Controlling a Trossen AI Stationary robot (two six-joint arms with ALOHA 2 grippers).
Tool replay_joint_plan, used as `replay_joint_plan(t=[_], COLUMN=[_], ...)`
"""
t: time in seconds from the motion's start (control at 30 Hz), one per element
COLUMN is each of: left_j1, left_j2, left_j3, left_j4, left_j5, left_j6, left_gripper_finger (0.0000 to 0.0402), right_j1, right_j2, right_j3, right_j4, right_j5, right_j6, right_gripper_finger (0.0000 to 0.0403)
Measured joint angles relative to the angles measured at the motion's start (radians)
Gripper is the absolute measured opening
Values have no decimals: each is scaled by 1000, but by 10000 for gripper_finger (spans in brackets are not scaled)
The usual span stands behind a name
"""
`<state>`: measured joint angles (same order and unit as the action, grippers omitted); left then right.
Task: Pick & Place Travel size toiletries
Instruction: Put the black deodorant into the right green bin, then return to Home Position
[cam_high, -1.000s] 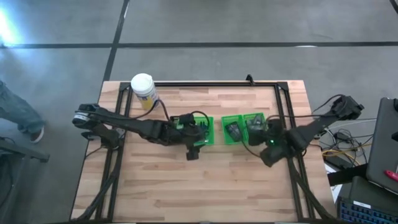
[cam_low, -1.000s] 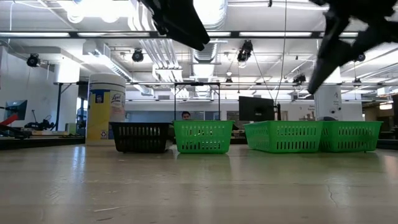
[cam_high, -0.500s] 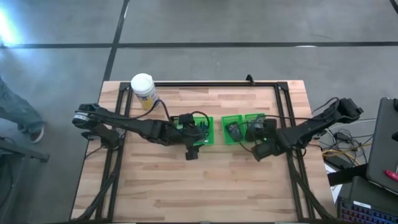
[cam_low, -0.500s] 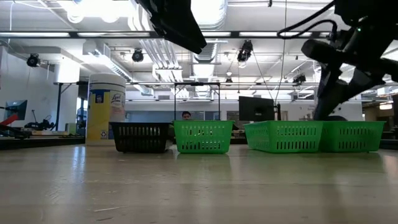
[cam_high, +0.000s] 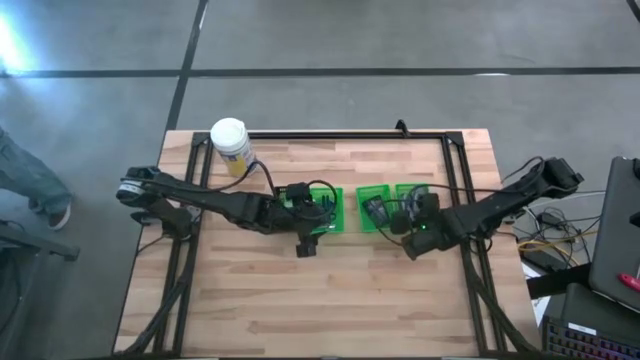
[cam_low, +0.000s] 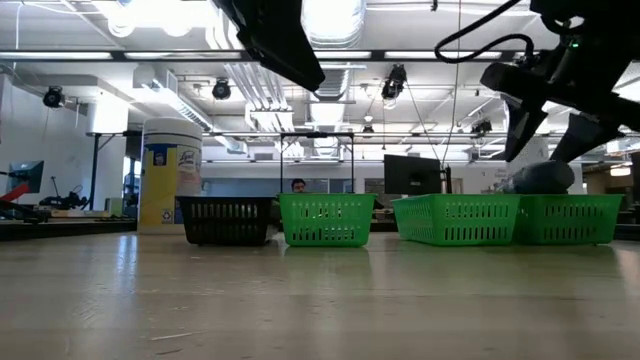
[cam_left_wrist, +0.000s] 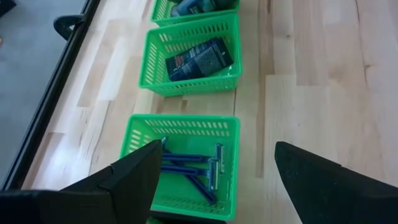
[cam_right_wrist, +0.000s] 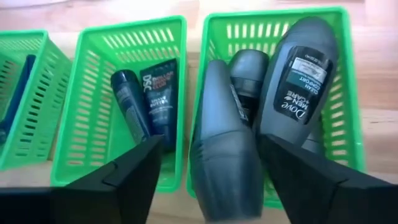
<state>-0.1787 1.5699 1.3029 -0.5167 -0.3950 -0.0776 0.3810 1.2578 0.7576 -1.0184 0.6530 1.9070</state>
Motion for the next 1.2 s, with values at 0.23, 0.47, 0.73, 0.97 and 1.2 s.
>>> replay_joint_plan(t=[0.23, 0.47, 0.73, 0.97, 1.2], left_j1=[0, -11, 22, 79, 349], left_j2=[0, -78, -324, -302, -320], left_j3=[0, -4, -406, -618, -485], left_j4=[-11, -186, 471, 1128, 933], left_j5=[0, 22, 358, 419, 483], left_j6=[1, 19, -243, -324, -154], left_gripper_finger=[315, 314, 314, 314, 314], right_j1=[2, 18, 13, -134, -492], right_j2=[1, -10, -269, -339, -182], right_j3=[102, 242, 78, -152, -72], right_j4=[-168, -205, 314, 1230, 1071], right_j5=[-10, 0, -4, -233, -482], right_j6=[-2, -256, -637, -1167, -1171], right_gripper_finger=[325, 359, 322, 280, 256])
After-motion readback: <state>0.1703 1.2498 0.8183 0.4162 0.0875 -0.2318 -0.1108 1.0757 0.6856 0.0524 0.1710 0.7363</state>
